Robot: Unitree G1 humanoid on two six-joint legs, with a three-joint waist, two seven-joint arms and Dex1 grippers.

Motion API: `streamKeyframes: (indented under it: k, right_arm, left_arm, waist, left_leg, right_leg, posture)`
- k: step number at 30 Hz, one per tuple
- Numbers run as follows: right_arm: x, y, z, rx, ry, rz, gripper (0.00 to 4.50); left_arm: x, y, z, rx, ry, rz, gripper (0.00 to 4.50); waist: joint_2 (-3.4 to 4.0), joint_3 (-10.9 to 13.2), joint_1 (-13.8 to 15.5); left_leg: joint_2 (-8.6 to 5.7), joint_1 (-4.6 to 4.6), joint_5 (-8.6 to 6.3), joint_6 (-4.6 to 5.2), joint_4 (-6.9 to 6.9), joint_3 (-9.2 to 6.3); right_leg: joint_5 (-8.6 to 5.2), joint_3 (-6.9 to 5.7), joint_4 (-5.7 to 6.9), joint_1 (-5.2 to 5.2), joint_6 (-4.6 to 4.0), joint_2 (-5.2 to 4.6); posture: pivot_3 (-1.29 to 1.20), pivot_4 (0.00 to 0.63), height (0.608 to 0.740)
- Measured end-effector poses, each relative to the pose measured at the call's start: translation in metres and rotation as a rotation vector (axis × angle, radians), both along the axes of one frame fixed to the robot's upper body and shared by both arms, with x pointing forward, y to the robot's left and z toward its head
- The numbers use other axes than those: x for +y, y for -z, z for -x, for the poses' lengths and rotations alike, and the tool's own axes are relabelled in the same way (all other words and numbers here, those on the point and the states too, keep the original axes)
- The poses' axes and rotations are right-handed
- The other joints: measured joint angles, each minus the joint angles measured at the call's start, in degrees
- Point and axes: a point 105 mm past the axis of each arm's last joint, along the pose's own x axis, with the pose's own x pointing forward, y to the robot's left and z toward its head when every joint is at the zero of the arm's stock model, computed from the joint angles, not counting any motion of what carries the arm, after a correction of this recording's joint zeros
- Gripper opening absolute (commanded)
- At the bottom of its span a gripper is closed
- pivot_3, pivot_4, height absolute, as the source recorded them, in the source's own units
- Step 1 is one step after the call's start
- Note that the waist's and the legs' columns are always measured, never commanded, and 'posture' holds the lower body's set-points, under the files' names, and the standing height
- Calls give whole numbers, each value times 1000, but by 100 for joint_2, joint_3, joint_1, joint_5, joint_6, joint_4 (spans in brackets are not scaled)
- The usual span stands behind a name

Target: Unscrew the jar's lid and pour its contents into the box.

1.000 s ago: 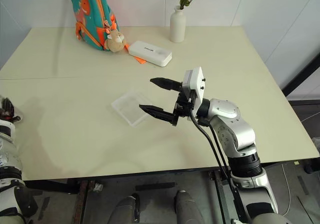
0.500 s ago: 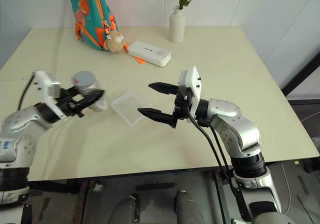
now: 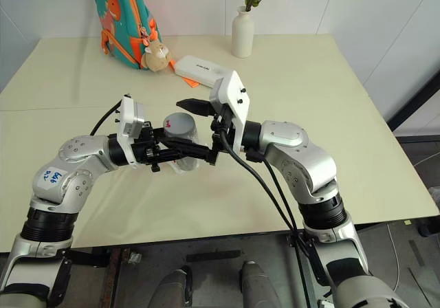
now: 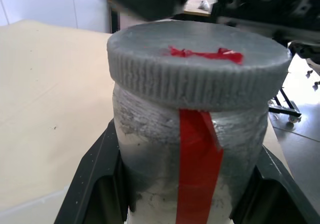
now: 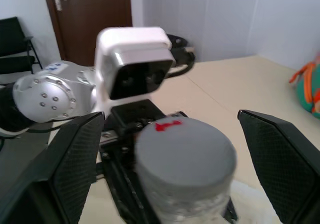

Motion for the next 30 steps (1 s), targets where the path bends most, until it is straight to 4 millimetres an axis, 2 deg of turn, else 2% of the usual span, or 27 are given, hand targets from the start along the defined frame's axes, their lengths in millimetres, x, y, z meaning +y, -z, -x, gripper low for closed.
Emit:
streamKeyframes:
  k: [6, 12, 17, 19, 25, 30]
  right_arm:
    - [9, 6, -1, 18, -12, 16, 4500]
    - [9, 6, -1, 26, -8, 12, 4500]
    - [9, 8, -1, 40, -13, 13, 3481]
    - [7, 11, -2, 50, -4, 14, 2875]
    - [4, 11, -3, 51, -14, 16, 2875]
    - [-3, 7, 4, 31, -128, 42, 2875]
  left_arm:
    - [-2, 2, -1, -2, -1, -4, 1967]
    - [-2, 3, 0, -4, 2, -14, 1967]
    - [-2, 3, 0, -7, 6, -21, 1967]
    - [-4, 3, 0, -7, 13, -12, 1967]
    - [-6, 4, 0, -3, 21, -2, 1967]
    - [-12, 0, 8, -4, 113, 7, 1967]
  waist:
    - [0, 0, 4]
    - [0, 0, 3]
    - [0, 0, 3]
    - [0, 0, 13]
    - [0, 0, 4]
    - [0, 1, 15]
  left_leg:
    - [0, -1, 0, 0, -1, 0]
    - [0, -1, 0, 0, -1, 0]
    - [0, -1, 0, 0, -1, 0]
    - [0, -1, 0, 0, -1, 0]
    - [0, -1, 0, 0, 0, 0]
    - [0, -2, 0, 0, 1, 0]
  right_leg:
    - [0, 0, -1, -2, 0, 0]
    - [-1, 0, 3, -2, 0, 0]
    - [-1, 0, 2, -2, 0, 0]
    - [-1, 0, 2, -2, -1, 0]
    - [-1, 1, 5, -3, 0, 1]
    - [-1, 0, 3, -3, 0, 1]
  posture:
    - [0, 150, 740]
    - [0, 150, 740]
    - [0, 150, 740]
    - [0, 150, 740]
    - [0, 150, 740]
    - [0, 150, 740]
